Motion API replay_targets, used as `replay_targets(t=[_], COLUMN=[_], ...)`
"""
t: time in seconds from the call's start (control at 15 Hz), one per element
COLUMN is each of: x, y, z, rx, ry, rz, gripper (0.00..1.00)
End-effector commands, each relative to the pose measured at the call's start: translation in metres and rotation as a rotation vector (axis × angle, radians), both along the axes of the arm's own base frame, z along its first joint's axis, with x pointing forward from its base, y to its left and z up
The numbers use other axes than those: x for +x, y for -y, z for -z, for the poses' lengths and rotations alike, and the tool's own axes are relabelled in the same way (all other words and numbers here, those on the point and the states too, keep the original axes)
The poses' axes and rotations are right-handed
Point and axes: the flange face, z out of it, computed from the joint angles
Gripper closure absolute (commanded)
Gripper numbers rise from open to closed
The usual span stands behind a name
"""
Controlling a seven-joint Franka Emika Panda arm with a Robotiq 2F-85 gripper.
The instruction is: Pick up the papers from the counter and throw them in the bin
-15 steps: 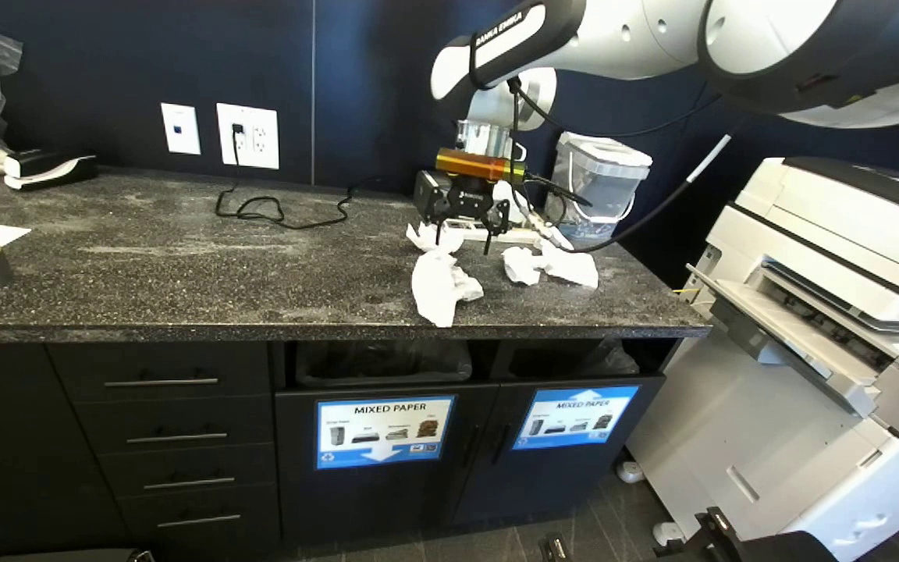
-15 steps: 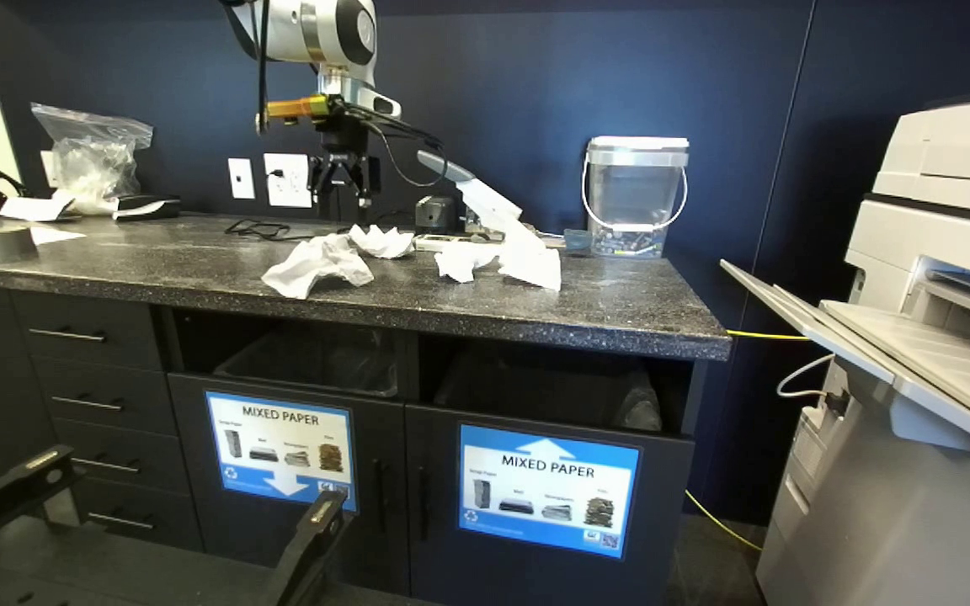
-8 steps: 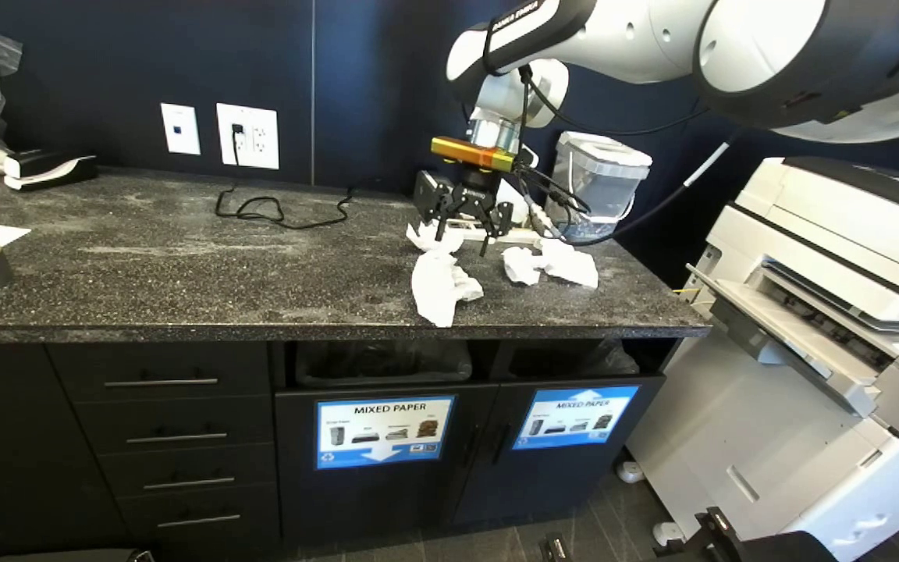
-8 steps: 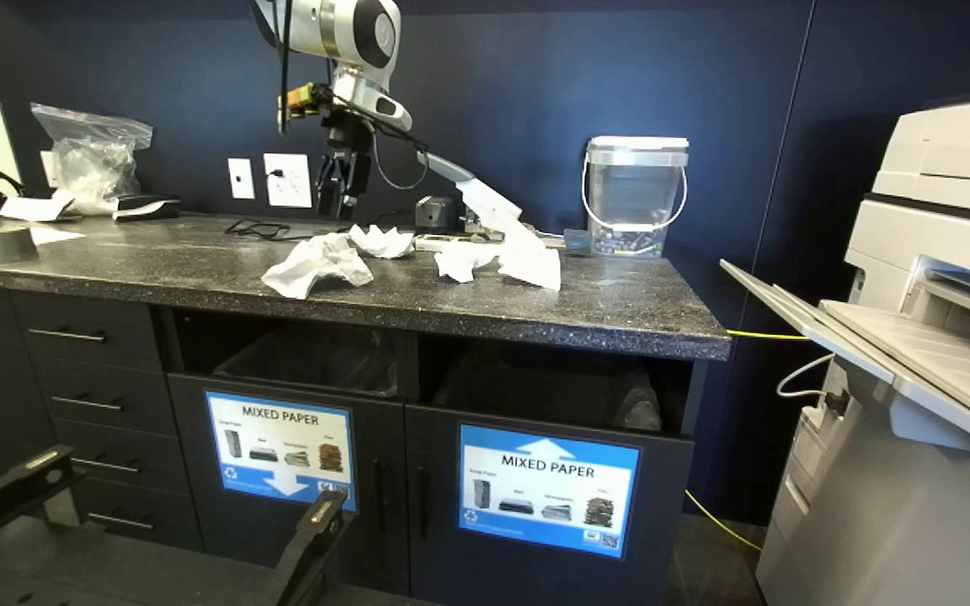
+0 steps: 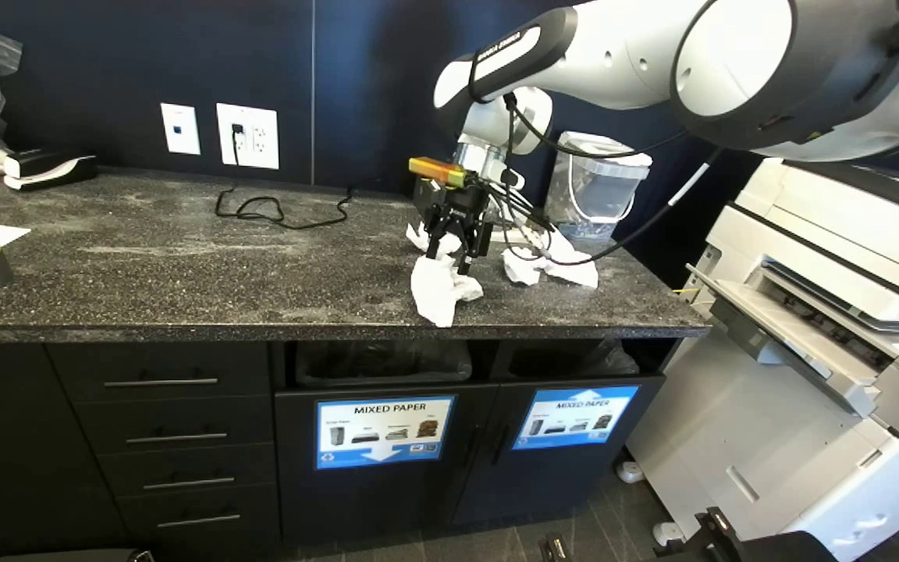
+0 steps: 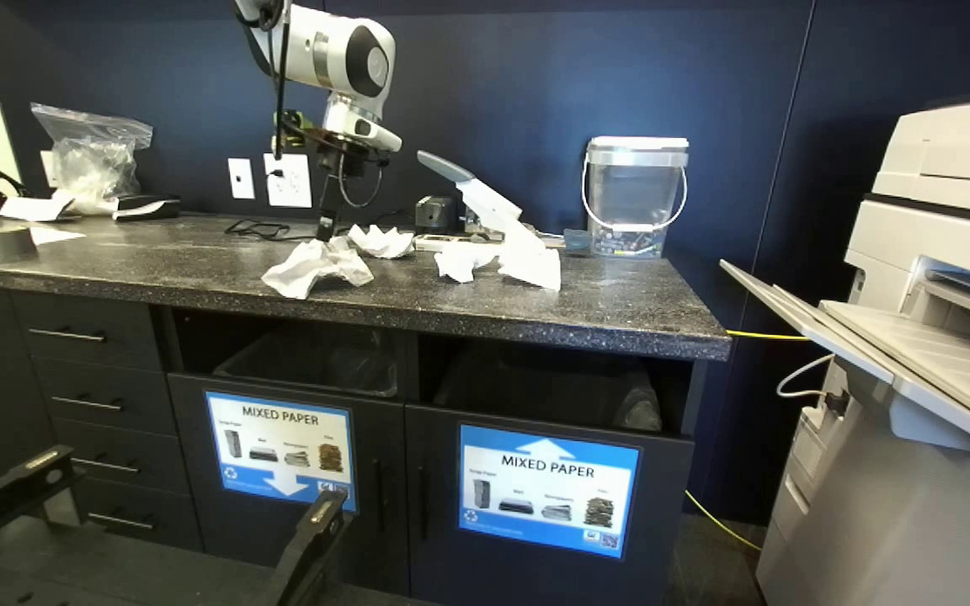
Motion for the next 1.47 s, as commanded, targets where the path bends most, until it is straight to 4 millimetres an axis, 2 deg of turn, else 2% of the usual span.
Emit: replay_targets(t=[0.0, 0.33, 0.6, 0.67, 0.73, 0.8, 0.87, 1.27, 1.4], x=[-0.005, -0.018, -0.024, -0.026, -0.027, -0.026, -0.026, -0.029, -0.035], y=[-0.017, -0.034, -0.035, -0.035, -0.036, -0.034, -0.034, -0.024, -0.02], z=[0.016, 0.046, 0.057, 0.06, 0.061, 0.059, 0.059, 0.055, 0.054], rx=[-0.03, -0.123, -0.19, -0.204, -0.216, -0.224, -0.233, -0.262, -0.262], ry=[0.026, 0.088, 0.112, 0.112, 0.114, 0.118, 0.123, 0.127, 0.127], rz=[0.104, 0.113, 0.11, 0.1, 0.093, 0.085, 0.078, 0.0, -0.114], gripper=[0.0, 0.0, 0.0, 0.25, 0.25, 0.32, 0.41, 0.85, 0.87])
